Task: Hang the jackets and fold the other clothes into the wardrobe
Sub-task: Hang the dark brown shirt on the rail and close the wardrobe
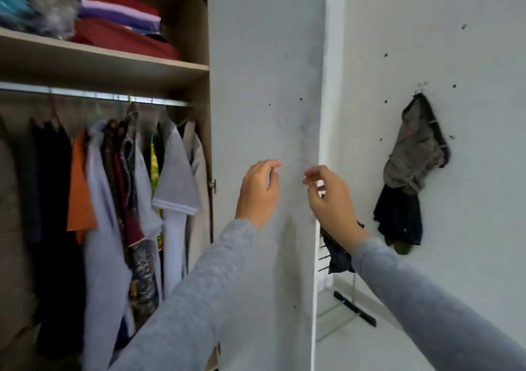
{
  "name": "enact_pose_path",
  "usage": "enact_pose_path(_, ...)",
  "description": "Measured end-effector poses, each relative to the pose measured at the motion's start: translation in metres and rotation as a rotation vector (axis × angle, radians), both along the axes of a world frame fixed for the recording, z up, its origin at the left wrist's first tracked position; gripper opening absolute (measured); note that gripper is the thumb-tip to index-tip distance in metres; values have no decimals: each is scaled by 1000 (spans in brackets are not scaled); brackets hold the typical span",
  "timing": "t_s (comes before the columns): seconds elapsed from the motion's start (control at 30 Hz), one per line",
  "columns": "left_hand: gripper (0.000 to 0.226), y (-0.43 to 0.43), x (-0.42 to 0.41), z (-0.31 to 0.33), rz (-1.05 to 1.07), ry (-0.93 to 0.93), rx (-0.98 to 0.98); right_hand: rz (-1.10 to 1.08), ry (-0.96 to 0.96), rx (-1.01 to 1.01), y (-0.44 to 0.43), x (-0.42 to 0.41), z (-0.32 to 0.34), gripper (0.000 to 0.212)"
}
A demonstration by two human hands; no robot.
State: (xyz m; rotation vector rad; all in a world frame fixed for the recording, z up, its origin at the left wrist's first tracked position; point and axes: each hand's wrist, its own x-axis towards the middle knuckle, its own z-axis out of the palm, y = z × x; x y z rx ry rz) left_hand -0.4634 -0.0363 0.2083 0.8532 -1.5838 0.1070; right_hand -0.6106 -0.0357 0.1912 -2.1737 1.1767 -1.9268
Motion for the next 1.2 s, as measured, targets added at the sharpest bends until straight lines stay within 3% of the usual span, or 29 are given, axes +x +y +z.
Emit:
enact_pose_path(0.1, 26, -8, -74, 24, 37, -177, -163, -74, 65, 3, -8, -71, -1, 26)
enact_pose_path(0.27, 35, -41, -156, 21, 181, -738, -470, -113, 29, 150, -34, -141, -15, 20)
enact_pose_path(0.4, 45, -65, -158, 10, 663, -1180, -267, 145, -86, 373, -53, -122, -45, 27)
enact_pose_path(0.5, 49, -65, -152, 7, 919, -1318, -266, 204, -215, 410, -50, -90, -71, 32)
enact_pose_path(0.63, 50, -59, -134, 12, 852, -1244, -357, 235, -262, 341, -46, -75, -93, 36)
enact_pose_path(0.87, 54, -19, -71, -2, 728, -1045, -358, 584, -47, 197, -25, -25, -103, 50)
enact_pose_path(1.2, 63, 48, 46, -7, 1096, -968, -105, 749, 207, 161, -4, 87, -109, 67)
